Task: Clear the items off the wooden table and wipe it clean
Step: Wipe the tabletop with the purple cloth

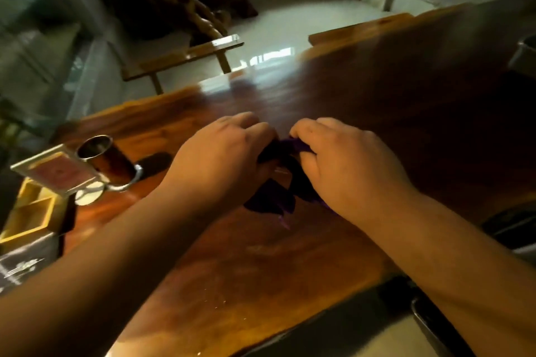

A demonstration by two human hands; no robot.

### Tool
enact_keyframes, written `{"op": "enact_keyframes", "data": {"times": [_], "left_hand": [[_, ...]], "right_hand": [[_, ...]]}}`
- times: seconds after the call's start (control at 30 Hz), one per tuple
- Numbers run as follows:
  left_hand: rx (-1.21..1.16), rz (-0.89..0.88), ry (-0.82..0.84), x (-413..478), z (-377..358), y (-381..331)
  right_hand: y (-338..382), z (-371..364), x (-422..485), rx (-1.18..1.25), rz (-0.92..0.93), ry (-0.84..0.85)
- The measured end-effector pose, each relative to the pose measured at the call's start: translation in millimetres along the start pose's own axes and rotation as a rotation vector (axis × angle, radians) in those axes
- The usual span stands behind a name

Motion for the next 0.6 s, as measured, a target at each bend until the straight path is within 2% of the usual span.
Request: {"op": "enact_keyframes", "data": {"times": [0.37,0.5,0.6], "left_hand": [[0.107,0.294,-0.020,-187.4,30.4,177.6],[0.106,0.404,-0.003,-264.3,21.1,220.9],[0.103,0.490,-0.006,-326.4,9.2,248.2]], "right_hand": [[218.9,-121.5,43.3,0.142,0.303,0.071],[279.2,-170.9,31.7,0.185,0.346,0.139],[313.5,-211.0,21.0,0.227,0.300,0.198]]}}
Point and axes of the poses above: each hand's wrist, its own x-axis towards the middle knuckle, its own z-axis out of the back of the hand, y = z × x, the point moved 6 cm from there along x, towards the middle knuckle, and after that the axes turned 5 degrees about -x, right-handed, at the moved point
